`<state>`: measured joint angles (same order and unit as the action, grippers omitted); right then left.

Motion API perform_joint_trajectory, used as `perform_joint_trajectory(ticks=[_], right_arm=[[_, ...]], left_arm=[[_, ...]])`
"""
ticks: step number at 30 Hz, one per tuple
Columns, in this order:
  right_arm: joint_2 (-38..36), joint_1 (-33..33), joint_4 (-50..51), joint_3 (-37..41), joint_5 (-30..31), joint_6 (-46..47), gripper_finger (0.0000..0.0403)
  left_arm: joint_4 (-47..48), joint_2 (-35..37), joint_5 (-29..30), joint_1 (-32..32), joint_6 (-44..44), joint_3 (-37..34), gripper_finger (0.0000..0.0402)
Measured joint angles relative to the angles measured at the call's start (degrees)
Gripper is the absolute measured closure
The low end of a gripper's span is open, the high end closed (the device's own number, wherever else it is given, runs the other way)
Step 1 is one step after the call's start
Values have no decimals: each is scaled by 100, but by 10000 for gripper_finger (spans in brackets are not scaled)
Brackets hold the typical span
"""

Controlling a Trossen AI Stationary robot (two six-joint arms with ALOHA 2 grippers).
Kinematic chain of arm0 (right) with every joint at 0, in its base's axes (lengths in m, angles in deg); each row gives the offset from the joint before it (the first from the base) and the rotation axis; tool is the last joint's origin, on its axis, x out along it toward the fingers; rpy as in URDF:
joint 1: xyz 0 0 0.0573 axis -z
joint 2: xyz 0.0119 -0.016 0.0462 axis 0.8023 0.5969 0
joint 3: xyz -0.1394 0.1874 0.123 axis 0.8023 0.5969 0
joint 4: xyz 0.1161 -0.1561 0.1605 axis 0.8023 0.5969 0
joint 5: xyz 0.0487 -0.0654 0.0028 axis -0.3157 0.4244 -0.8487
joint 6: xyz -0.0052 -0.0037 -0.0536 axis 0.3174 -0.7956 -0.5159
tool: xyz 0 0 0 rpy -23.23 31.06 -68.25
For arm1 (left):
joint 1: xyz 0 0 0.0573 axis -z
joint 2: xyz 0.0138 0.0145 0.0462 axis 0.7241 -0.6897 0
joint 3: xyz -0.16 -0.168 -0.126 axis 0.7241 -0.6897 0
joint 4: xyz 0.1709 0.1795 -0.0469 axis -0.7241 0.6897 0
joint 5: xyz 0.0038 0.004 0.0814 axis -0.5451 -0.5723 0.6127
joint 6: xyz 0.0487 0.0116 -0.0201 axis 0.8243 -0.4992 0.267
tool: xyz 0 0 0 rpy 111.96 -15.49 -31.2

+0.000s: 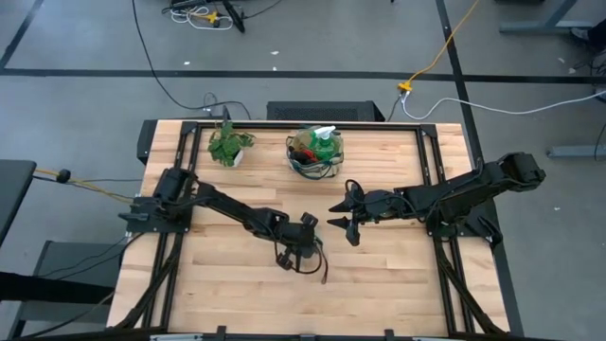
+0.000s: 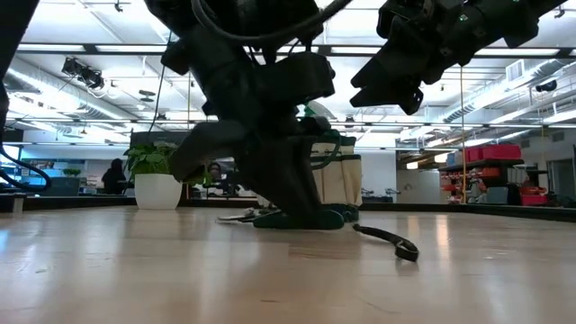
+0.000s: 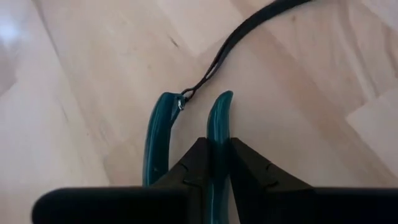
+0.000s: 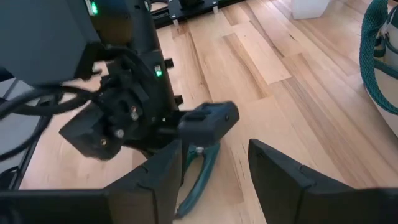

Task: Pick & Place Garden tools in Gardening bag
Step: Put the green shear scissors into the gardening bag, then put the green garden scissors into the gardening bag

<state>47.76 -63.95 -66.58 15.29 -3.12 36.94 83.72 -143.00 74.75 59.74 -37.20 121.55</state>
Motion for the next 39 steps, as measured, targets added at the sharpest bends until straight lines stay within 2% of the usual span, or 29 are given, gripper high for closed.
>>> perform_joint_trajectory(ticks=[6,16,23,32,36,39], right_arm=[[0,0,39,0,0,-1,217],[0,-1,49,2,0,1,217],[0,-1,59,4,-1,1,217],[0,-1,93,4,0,3,217],[-2,-1,105,4,3,61,217],[31,-1,308,4,48,438,217]], left_arm=[[227,295,128,0,-308,-7,356],[770,1041,677,-7,-534,0,367],[1316,1487,1081,-44,-518,5,399],[1588,1867,960,-279,-563,12,398],[1626,1872,732,-373,-615,11,380],[1745,1872,726,-421,-719,11,369]])
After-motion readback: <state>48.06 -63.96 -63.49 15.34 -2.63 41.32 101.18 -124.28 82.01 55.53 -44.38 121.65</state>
